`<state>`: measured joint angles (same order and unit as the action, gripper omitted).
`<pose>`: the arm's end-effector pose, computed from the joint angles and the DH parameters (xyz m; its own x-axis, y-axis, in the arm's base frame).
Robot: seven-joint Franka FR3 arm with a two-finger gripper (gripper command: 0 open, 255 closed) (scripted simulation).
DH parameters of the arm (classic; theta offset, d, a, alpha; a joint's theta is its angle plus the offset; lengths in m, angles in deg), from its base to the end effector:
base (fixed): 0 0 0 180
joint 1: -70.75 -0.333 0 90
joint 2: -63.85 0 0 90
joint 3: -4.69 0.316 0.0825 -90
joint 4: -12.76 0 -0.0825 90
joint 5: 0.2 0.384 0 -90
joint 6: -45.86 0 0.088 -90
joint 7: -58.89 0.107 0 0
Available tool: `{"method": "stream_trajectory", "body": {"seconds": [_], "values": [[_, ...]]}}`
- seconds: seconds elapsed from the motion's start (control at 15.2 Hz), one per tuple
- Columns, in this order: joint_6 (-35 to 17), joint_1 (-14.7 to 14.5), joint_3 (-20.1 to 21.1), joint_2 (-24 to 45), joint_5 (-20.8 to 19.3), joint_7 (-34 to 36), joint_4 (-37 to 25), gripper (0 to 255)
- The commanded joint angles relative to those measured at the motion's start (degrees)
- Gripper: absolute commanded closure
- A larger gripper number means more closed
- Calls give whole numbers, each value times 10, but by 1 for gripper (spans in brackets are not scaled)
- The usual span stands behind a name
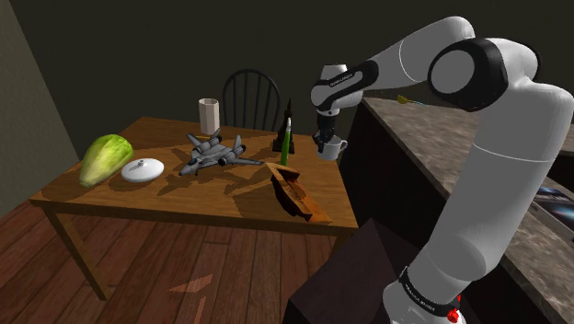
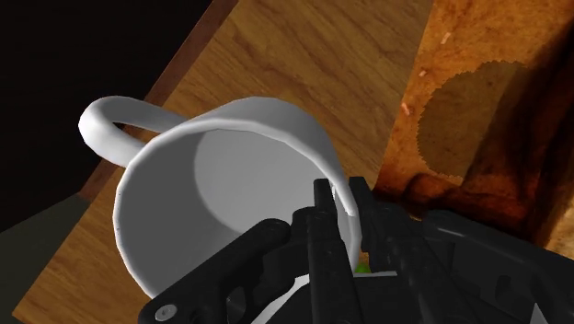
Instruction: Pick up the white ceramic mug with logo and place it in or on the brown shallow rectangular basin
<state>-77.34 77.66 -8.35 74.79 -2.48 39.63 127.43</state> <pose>0.5501 -0.1976 0.3634 0.9981 0.0118 -0.0612 0.0153 -0.9982 0.0583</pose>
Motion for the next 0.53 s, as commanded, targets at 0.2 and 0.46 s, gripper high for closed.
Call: {"method": "stream_trajectory", "body": {"seconds": [0.2,0.46], "values": [[36,-1,-1,-20,-4,1,-16,255],[36,-24,14,-52,-12,42,18,255]]}}
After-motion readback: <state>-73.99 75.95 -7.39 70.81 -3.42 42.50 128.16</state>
